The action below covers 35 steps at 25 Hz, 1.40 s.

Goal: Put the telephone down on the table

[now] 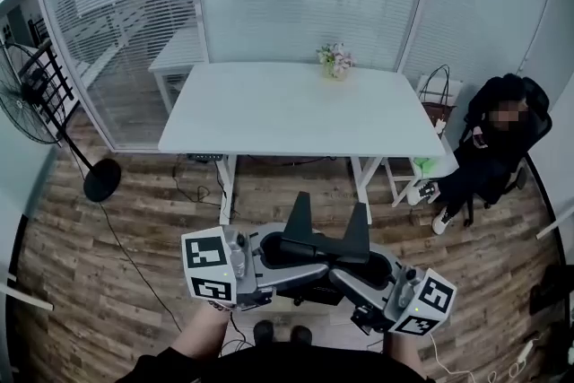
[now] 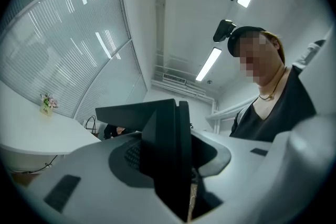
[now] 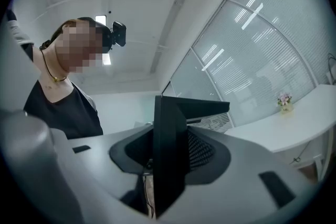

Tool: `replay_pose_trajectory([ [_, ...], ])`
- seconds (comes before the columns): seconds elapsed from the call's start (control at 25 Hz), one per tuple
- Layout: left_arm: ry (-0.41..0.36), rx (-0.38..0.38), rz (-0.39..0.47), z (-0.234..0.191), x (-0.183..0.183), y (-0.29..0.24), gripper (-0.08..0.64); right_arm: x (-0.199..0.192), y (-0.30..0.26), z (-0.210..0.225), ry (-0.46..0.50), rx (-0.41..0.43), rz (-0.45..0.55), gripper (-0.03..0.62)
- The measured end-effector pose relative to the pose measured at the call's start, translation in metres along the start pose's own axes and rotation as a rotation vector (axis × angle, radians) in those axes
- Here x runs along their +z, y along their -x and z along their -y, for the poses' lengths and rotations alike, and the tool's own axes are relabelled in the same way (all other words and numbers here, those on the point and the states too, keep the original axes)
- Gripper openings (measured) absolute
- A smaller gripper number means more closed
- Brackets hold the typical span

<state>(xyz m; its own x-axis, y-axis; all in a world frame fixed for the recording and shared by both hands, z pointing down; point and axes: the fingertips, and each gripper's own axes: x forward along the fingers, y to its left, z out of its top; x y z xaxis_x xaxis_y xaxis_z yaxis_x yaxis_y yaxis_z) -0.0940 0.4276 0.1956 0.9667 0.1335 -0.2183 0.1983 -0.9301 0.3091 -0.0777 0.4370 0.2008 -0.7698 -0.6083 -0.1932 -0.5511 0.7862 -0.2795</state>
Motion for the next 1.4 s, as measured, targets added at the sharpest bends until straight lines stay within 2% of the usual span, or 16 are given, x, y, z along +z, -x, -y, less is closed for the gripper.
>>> replay_pose_trajectory([
  [0.44, -0.033, -0.004, 0.014, 0.014, 0.001, 0.013, 0.190, -0.003, -0.006, -0.018, 0.042, 0.018, 0.005, 0.174],
  [0.84, 0.002, 0.006, -0.002, 0.011, 0.001, 0.048, 0.190, -0.019, -0.034, -0.029, 0.014, 0.000, 0.026, 0.172],
  [1.16, 0.012, -0.020, -0.012, 0.015, -0.005, 0.079, 0.189, -0.039, -0.054, -0.046, 0.023, -0.026, 0.033, 0.163],
  [1.4, 0.009, -0.026, -0.003, 0.009, -0.002, 0.084, 0.189, -0.038, -0.062, -0.043, 0.034, -0.029, 0.022, 0.163],
])
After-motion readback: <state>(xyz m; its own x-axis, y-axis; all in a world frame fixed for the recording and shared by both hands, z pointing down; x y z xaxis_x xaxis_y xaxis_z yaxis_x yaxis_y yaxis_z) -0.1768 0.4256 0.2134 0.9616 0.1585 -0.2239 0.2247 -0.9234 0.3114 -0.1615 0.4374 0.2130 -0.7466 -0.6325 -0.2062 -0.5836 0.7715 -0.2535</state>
